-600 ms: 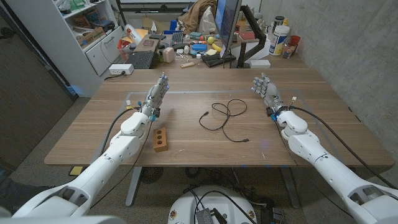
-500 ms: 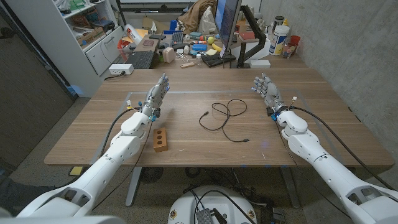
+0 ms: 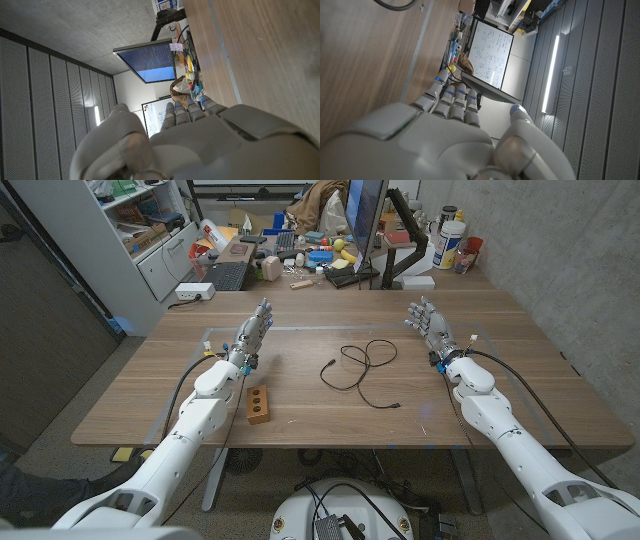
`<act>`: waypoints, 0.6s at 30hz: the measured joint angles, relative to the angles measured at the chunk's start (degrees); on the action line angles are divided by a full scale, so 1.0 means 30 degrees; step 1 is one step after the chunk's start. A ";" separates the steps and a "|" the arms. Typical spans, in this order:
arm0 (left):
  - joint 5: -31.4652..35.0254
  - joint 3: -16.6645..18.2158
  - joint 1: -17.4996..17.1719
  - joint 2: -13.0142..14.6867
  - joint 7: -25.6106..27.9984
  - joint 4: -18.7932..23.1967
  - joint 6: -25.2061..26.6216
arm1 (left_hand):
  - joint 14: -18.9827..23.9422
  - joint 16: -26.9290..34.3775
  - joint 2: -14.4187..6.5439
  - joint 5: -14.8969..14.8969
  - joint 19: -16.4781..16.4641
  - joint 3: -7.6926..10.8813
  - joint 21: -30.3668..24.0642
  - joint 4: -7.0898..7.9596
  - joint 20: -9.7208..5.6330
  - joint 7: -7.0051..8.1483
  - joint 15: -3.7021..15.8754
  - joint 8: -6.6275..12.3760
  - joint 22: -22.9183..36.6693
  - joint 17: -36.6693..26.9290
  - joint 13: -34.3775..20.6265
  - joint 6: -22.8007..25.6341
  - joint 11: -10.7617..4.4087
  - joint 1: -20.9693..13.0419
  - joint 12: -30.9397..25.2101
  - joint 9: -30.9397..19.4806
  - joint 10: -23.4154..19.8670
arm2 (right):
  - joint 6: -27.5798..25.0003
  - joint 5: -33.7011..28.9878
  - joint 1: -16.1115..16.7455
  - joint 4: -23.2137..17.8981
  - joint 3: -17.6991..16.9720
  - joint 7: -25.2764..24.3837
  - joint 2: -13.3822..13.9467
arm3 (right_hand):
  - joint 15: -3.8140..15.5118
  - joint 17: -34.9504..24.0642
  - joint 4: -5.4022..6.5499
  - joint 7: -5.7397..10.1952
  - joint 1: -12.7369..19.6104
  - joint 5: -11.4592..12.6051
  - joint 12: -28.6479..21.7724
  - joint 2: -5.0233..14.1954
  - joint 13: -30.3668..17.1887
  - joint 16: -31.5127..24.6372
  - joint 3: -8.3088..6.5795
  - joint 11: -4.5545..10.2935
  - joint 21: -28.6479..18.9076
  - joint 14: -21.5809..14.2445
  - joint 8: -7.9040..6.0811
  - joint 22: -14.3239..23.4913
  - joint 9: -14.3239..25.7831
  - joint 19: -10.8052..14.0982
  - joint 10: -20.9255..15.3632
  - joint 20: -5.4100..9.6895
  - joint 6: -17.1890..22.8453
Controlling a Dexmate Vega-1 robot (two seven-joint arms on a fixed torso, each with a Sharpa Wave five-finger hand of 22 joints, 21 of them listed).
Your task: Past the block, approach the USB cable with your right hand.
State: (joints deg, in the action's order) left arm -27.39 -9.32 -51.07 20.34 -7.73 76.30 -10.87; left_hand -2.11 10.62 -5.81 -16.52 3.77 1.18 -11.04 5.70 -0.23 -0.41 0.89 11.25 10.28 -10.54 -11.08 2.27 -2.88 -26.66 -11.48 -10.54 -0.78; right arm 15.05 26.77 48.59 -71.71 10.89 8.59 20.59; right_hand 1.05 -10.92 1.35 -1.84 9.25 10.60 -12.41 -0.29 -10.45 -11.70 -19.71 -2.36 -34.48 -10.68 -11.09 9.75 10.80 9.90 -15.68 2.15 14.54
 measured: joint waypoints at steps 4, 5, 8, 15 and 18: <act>0.0407 0.0408 -0.0137 -0.0313 -0.0227 0.0140 0.0256 | 0.0001 0.0000 0.0000 0.0000 0.0052 0.0000 0.0000 0.0000 0.0051 0.0000 0.0000 0.0000 -0.0001 0.0001 0.0000 0.0000 0.0000 0.0000 0.0000 0.0000 0.0000 | 0.0091 -0.0333 -0.0116 0.0318 -0.0312 0.0354 -0.0293 | 0.0008 0.0000 0.0000 0.0108 0.0006 0.0000 0.0000 -0.0006 -0.0033 0.0000 0.0000 0.0001 0.0000 -0.0008 0.0000 -0.0036 0.0000 -0.0001 0.0001 -0.0001 -0.0108; 0.0518 0.0408 -0.0137 -0.0313 -0.0298 0.0140 0.0327 | 0.0000 -0.0001 0.0000 0.0001 0.0051 0.0000 0.0000 -0.0001 0.0051 0.0000 0.0001 0.0000 -0.0001 0.0000 0.0001 0.0000 0.0001 0.0000 0.0000 0.0001 0.0000 | 0.0091 -0.0333 -0.0180 0.0450 -0.0443 0.0354 -0.0415 | 0.0064 0.0000 0.0000 0.0108 0.0081 0.0000 0.0000 -0.0081 -0.0032 0.0000 0.0000 0.0000 0.0000 -0.0064 0.0000 -0.0049 0.0000 -0.0002 0.0001 -0.0001 -0.0108; 0.0755 0.0830 -0.0275 -0.0630 -0.0439 0.0289 0.0480 | 0.0001 -0.0001 0.0000 0.0001 0.0052 0.0001 0.0000 -0.0001 0.0051 0.0000 0.0001 0.0000 -0.0001 0.0001 0.0002 0.0000 0.0001 0.0000 0.0000 0.0001 0.0000 | 0.0435 -0.0726 -0.0314 0.0755 -0.0686 0.0874 -0.0661 | 0.0138 -0.0001 -0.0081 0.0176 0.0074 0.0000 0.0000 -0.0074 -0.0032 0.0000 0.0082 0.0000 0.0081 -0.0138 0.0000 -0.0054 -0.0001 -0.0002 0.0002 -0.0001 -0.0176; 0.1148 0.1291 -0.0430 -0.1003 -0.0659 0.0459 0.0735 | 0.0000 -0.0001 0.0000 0.0002 -0.0026 0.0001 0.0001 -0.0001 0.0128 0.0105 0.0001 0.0074 -0.0002 0.0003 0.0003 0.0105 0.0001 0.0000 0.0000 0.0002 0.0001 | 0.1064 -0.1190 -0.0548 0.1284 -0.1130 0.1533 -0.1043 | 0.0274 -0.0002 -0.0161 0.0208 0.0073 0.0000 0.0001 -0.0242 -0.0032 0.0000 0.0162 0.0068 0.0137 -0.0274 0.0000 -0.0054 -0.0002 0.0204 -0.0066 0.0001 -0.0210; 0.1309 0.1466 -0.0490 -0.1154 -0.0748 0.0520 0.0826 | 0.0000 -0.0001 0.0000 0.0002 0.0076 0.0001 0.0001 -0.0002 0.0227 0.0105 0.0000 0.0075 -0.0003 0.0003 0.0028 0.0104 -0.0038 0.0000 0.0000 0.0003 -0.0041 | 0.1320 -0.1377 -0.0636 0.1494 -0.1336 0.1775 -0.1207 | 0.0270 -0.0002 -0.0217 0.0278 0.0120 0.0072 0.0000 -0.0380 -0.0031 0.0000 0.0218 0.0103 0.0197 -0.0268 0.0001 -0.0053 -0.0003 0.0375 -0.0100 0.0038 -0.0280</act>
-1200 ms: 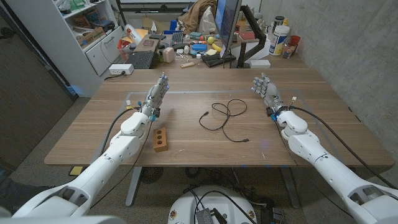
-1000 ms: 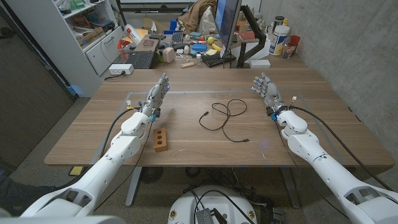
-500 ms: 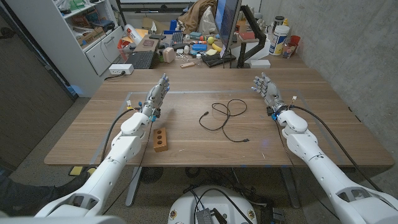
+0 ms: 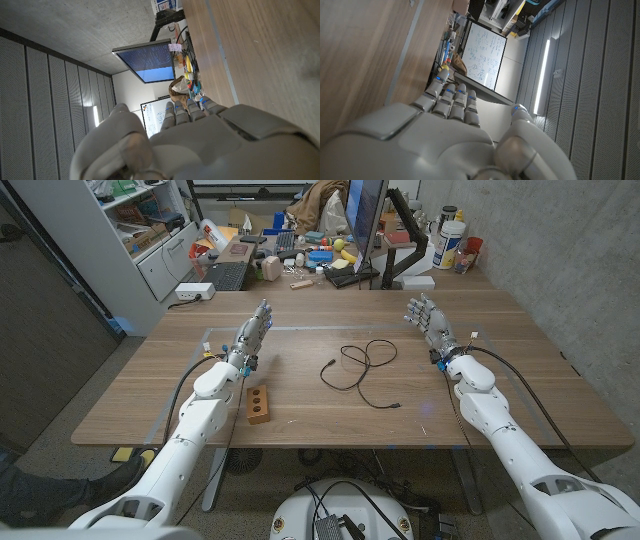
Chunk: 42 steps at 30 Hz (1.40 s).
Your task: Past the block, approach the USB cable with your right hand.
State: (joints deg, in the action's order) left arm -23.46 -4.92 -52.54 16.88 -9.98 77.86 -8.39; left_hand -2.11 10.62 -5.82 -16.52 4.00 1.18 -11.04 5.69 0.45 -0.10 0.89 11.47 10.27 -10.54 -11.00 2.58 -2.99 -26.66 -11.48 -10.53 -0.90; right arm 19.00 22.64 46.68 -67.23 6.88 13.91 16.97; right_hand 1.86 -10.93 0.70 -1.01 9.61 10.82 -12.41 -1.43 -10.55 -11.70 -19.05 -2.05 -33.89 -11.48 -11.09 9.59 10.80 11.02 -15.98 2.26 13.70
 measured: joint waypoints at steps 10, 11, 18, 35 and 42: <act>0.0316 0.0361 -0.0102 -0.0262 -0.0238 0.0179 0.0157 | 0.0000 0.0000 -0.0004 0.0001 -0.0039 0.0000 -0.0073 -0.0001 0.0038 0.0072 0.0000 -0.0001 -0.0001 0.0002 0.0027 0.0071 -0.0066 -0.0005 0.0000 0.0001 -0.0068 | 0.0914 -0.0477 -0.0381 0.0698 -0.0384 0.0717 -0.0226 | 0.0097 0.0092 -0.0040 0.0032 0.0000 0.0076 0.0000 0.0001 0.0001 -0.0145 0.0041 0.0000 0.0073 -0.0381 0.0000 0.0001 -0.0002 0.0307 0.0001 -0.0039 -0.0033; 0.0319 0.0380 -0.0104 -0.0270 -0.0241 0.0187 0.0159 | 0.0000 -0.0001 -0.0087 0.0001 -0.0065 0.0000 -0.0073 -0.0001 0.0064 0.0130 0.0000 0.0000 -0.0001 0.0002 0.0027 0.0131 -0.0096 -0.0087 0.0000 0.0001 -0.0099 | 0.0967 -0.0494 -0.0381 0.0698 -0.0384 0.0750 -0.0226 | 0.0111 0.0092 -0.0077 0.0032 0.0000 0.0076 0.0000 -0.0007 0.0001 -0.0145 0.0078 0.0000 0.0136 -0.0456 0.0000 0.0002 -0.0002 0.0309 0.0002 -0.0037 -0.0033; 0.0446 0.0537 -0.0111 -0.0342 -0.0412 0.0294 0.0292 | 0.0041 -0.0001 -0.0101 0.0001 -0.0064 0.0000 -0.0073 -0.0001 0.0063 0.0136 0.0042 0.0000 -0.0001 0.0002 0.0026 0.0135 -0.0096 -0.0101 0.0000 0.0002 -0.0099 | 0.1874 -0.0796 -0.0841 0.1419 -0.0539 0.1277 -0.0282 | 0.0167 0.0091 -0.0153 0.0041 0.0005 0.0076 0.0000 -0.0259 0.0002 -0.0145 0.0155 0.0067 0.0212 -0.0514 0.0000 0.0002 -0.0002 0.0512 -0.0066 -0.0036 -0.0023; 0.0613 0.0690 0.0019 -0.0461 -0.0531 0.0315 0.0441 | 0.0074 0.0077 -0.0101 0.0002 -0.0164 0.0000 -0.0072 -0.0002 0.0160 0.0136 0.0074 -0.0001 -0.0003 0.0004 0.0023 0.0339 -0.0195 -0.0101 0.0000 0.0003 -0.0203 | 0.3037 -0.1094 -0.1284 0.2087 -0.0836 0.1743 -0.0359 | 0.0170 0.0088 -0.0311 0.0137 0.0230 0.0213 0.0000 -0.0481 0.0003 -0.0145 0.0313 0.0138 0.0484 -0.0721 0.0000 0.0005 -0.0003 0.0682 -0.0136 0.0000 0.0075; 0.0618 0.0727 0.0032 -0.0515 -0.0532 0.0290 0.0442 | 0.0074 0.0076 -0.0157 0.0002 -0.0163 0.0000 -0.0072 -0.0002 0.0159 0.0136 0.0074 -0.0001 -0.0004 0.0004 0.0023 0.0339 -0.0194 -0.0157 0.0000 0.0003 -0.0202 | 0.3435 -0.1195 -0.1374 0.2188 -0.0890 0.1851 -0.0327 | 0.0130 0.0087 -0.0311 0.0254 0.0303 0.0281 0.0000 -0.0553 0.0004 -0.0145 0.0313 0.0139 0.0505 -0.0825 0.0000 0.0006 -0.0004 0.0750 -0.0135 -0.0070 0.0051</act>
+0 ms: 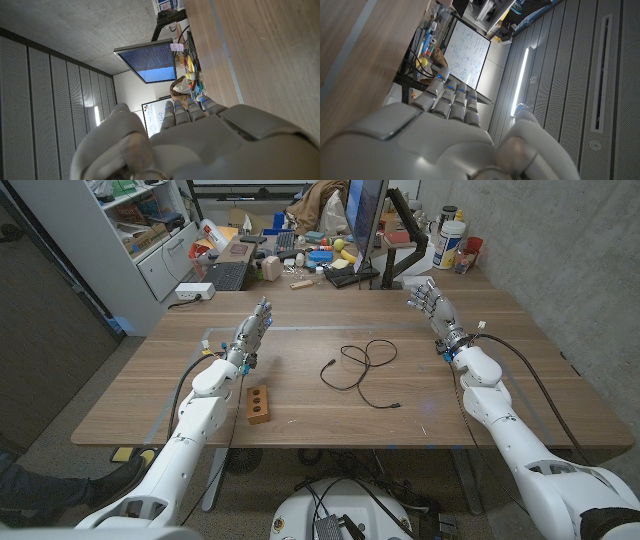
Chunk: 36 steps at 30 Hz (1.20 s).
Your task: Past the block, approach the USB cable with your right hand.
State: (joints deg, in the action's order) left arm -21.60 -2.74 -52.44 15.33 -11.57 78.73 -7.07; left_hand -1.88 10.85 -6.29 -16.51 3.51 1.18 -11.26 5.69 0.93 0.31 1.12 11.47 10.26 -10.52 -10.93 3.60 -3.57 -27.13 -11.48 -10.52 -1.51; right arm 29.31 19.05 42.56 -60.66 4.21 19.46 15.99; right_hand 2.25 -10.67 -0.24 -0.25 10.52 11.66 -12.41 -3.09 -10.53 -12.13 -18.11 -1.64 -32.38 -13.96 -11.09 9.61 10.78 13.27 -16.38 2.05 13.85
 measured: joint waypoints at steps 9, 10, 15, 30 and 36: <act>0.0012 0.0050 0.0014 -0.0089 0.0000 -0.0087 0.0034 | 0.0000 -0.0001 -0.0020 0.0000 0.0108 0.0000 0.0000 0.0000 0.0107 0.0000 0.0000 0.0000 0.0000 0.0000 -0.0001 -0.0001 0.0001 -0.0020 0.0000 0.0000 0.0001 | 0.0645 -0.0175 -0.0048 0.0051 -0.0027 0.0252 0.0170 | 0.0037 -0.0001 -0.0079 0.0154 0.0000 0.0000 0.0000 0.0001 0.0000 0.0000 0.0080 0.0104 0.0148 -0.0166 0.0000 0.0000 -0.0001 0.0102 -0.0103 0.0102 0.0021; 0.0013 0.0053 0.0014 -0.0090 -0.0001 -0.0088 0.0041 | 0.0000 -0.0001 -0.0020 0.0000 0.0108 0.0000 0.0000 0.0000 0.0107 0.0000 0.0000 0.0000 0.0000 0.0000 0.0000 -0.0001 0.0001 -0.0020 0.0000 0.0000 0.0001 | 0.0849 -0.0252 -0.0048 0.0043 -0.0027 0.0310 0.0182 | 0.0037 -0.0002 -0.0079 0.0154 0.0000 0.0075 0.0000 0.0001 0.0001 0.0000 0.0080 0.0103 0.0148 -0.0166 0.0000 0.0001 -0.0001 0.0101 -0.0104 0.0101 0.0021; 0.0021 0.0079 0.0016 -0.0091 0.0000 -0.0098 0.0098 | 0.0000 -0.0001 -0.0020 0.0001 0.0108 0.0000 0.0001 0.0000 0.0107 0.0000 0.0000 0.0000 -0.0001 0.0000 -0.0001 -0.0001 0.0001 -0.0020 0.0000 0.0001 0.0002 | 0.1152 -0.0391 -0.0041 -0.0092 -0.0027 0.0373 0.0268 | 0.0036 -0.0002 -0.0079 0.0257 0.0000 0.0076 0.0000 0.0001 0.0001 0.0000 0.0080 0.0103 0.0274 -0.0166 0.0000 0.0001 -0.0001 0.0100 -0.0104 0.0101 -0.0085; 0.0055 0.0149 0.0018 -0.0077 -0.0002 -0.0105 0.0206 | 0.0000 -0.0002 -0.0020 0.0001 0.0108 0.0000 0.0001 0.0000 0.0106 0.0000 0.0000 0.0000 -0.0001 0.0002 -0.0002 -0.0002 0.0002 -0.0020 0.0000 0.0001 0.0002 | 0.2802 -0.1441 -0.0109 -0.0037 0.0165 0.0104 0.0393 | 0.0037 -0.0003 -0.0158 0.0464 -0.0104 0.0220 -0.0011 -0.0103 0.0001 0.0000 0.0159 0.0276 0.0631 -0.0371 0.0000 0.0002 -0.0002 0.0310 -0.0276 0.0103 0.0127; 0.0060 0.0179 0.0018 -0.0071 0.0000 -0.0105 0.0208 | 0.0000 -0.0002 -0.0020 0.0001 0.0108 0.0000 0.0001 0.0000 0.0106 0.0000 0.0000 0.0000 -0.0002 0.0003 -0.0002 -0.0002 0.0003 -0.0019 0.0000 0.0002 0.0002 | 0.3529 -0.2148 -0.0197 0.0096 0.0302 -0.0223 0.0518 | 0.0037 -0.0048 -0.0216 0.0564 -0.0103 0.0220 -0.0149 -0.0102 0.0002 0.0000 0.0217 0.0342 0.0630 -0.0371 0.0000 0.0002 -0.0002 0.0308 -0.0341 0.0102 0.0228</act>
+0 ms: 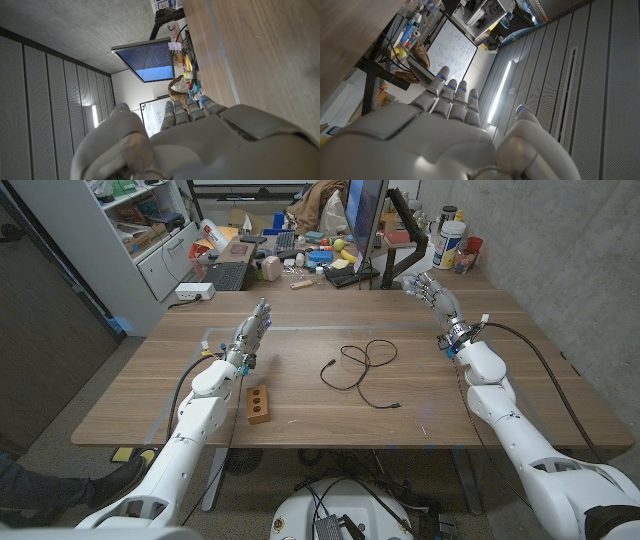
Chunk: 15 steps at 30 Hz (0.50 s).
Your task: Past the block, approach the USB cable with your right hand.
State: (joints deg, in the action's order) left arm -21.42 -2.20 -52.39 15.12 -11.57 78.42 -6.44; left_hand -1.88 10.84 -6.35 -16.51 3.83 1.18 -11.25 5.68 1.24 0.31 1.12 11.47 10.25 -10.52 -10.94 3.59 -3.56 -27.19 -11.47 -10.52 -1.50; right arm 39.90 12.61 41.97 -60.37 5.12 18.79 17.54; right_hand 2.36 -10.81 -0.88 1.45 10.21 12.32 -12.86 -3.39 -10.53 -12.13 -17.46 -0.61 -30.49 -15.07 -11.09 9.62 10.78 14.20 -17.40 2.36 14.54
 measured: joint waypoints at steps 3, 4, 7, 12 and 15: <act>0.0001 0.0004 0.0000 0.0002 0.0000 0.0000 0.0002 | 0.0001 0.0000 0.0000 0.0000 0.0000 0.0000 0.0000 0.0000 0.0000 -0.0001 0.0000 0.0000 0.0000 0.0000 -0.0001 0.0000 0.0000 0.0000 0.0000 0.0000 0.0001 | 0.0298 -0.0280 -0.0025 0.0008 0.0060 -0.0119 0.0061 | -0.0070 0.0000 -0.0021 0.0009 0.0000 0.0000 0.0000 0.0000 0.0000 0.0000 0.0021 -0.0063 0.0000 -0.0070 0.0000 0.0000 0.0000 -0.0001 -0.0077 0.0000 0.0009; 0.0000 0.0007 0.0001 0.0004 -0.0007 -0.0002 0.0003 | 0.0000 0.0000 0.0000 0.0000 0.0000 0.0000 0.0000 0.0000 0.0000 -0.0001 0.0000 0.0000 0.0000 -0.0001 0.0000 0.0000 0.0000 0.0000 0.0000 0.0000 0.0001 | 0.0422 -0.0407 -0.0030 0.0010 0.0088 -0.0168 0.0096 | -0.0034 0.0001 -0.0020 0.0071 0.0001 0.0000 0.0000 0.0000 0.0000 0.0000 0.0021 0.0001 0.0083 -0.0174 0.0000 0.0000 0.0000 -0.0001 -0.0141 0.0000 0.0072; 0.0000 0.0010 0.0004 0.0014 -0.0043 -0.0028 0.0003 | 0.0001 0.0000 0.0000 0.0000 0.0000 -0.0013 0.0000 -0.0013 -0.0001 -0.0001 0.0000 0.0000 0.0000 0.0000 -0.0001 0.0000 0.0000 -0.0001 0.0000 -0.0001 0.0001 | 0.0810 -0.0892 -0.0042 0.0009 0.0173 -0.0383 0.0196 | -0.0036 0.0001 -0.0021 0.0069 0.0001 0.0000 0.0000 0.0001 0.0000 0.0000 0.0021 0.0033 0.0147 -0.0170 0.0000 0.0000 0.0000 0.0069 -0.0173 -0.0071 0.0070; 0.0000 0.0017 0.0027 0.0041 -0.0082 -0.0033 0.0011 | 0.0001 0.0000 0.0000 0.0000 0.0000 -0.0056 0.0000 -0.0056 -0.0001 -0.0001 0.0000 0.0000 -0.0001 0.0000 -0.0001 -0.0001 0.0000 0.0000 0.0000 0.0000 0.0001 | 0.1126 -0.1418 -0.0044 -0.0119 0.0303 -0.0596 0.0370 | -0.0036 0.0001 -0.0012 0.0136 0.0052 0.0000 0.0000 -0.0049 0.0000 0.0000 0.0029 0.0033 0.0147 -0.0169 0.0000 0.0000 0.0000 0.0102 -0.0172 -0.0104 0.0138; 0.0001 0.0021 0.0030 0.0071 -0.0094 -0.0033 0.0026 | 0.0000 -0.0001 0.0000 0.0000 0.0000 -0.0056 0.0000 -0.0056 -0.0001 -0.0103 0.0000 0.0000 0.0000 0.0001 -0.0001 0.0102 0.0000 0.0000 0.0000 0.0000 0.0001 | 0.1292 -0.1831 -0.0044 -0.0240 0.0390 -0.0746 0.0505 | -0.0036 0.0001 0.0062 0.0136 0.0051 0.0148 0.0000 -0.0048 0.0000 0.0000 0.0103 0.0033 0.0293 -0.0169 0.0000 0.0001 0.0000 0.0101 -0.0172 -0.0104 0.0138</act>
State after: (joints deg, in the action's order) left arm -21.42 -2.14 -52.30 15.33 -11.86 78.32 -6.37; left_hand -1.88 10.84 -6.35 -16.51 3.83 1.01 -11.25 5.52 1.24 0.01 1.12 11.47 10.25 -10.52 -10.94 3.90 -3.56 -27.19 -11.47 -10.52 -1.50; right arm 43.77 7.12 41.84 -61.09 6.29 16.56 19.05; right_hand 2.26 -10.81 -0.70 1.85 10.36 12.77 -12.86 -3.54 -10.53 -12.13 -17.15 -0.51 -29.61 -15.57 -11.09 9.62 10.77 14.50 -17.92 2.05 14.95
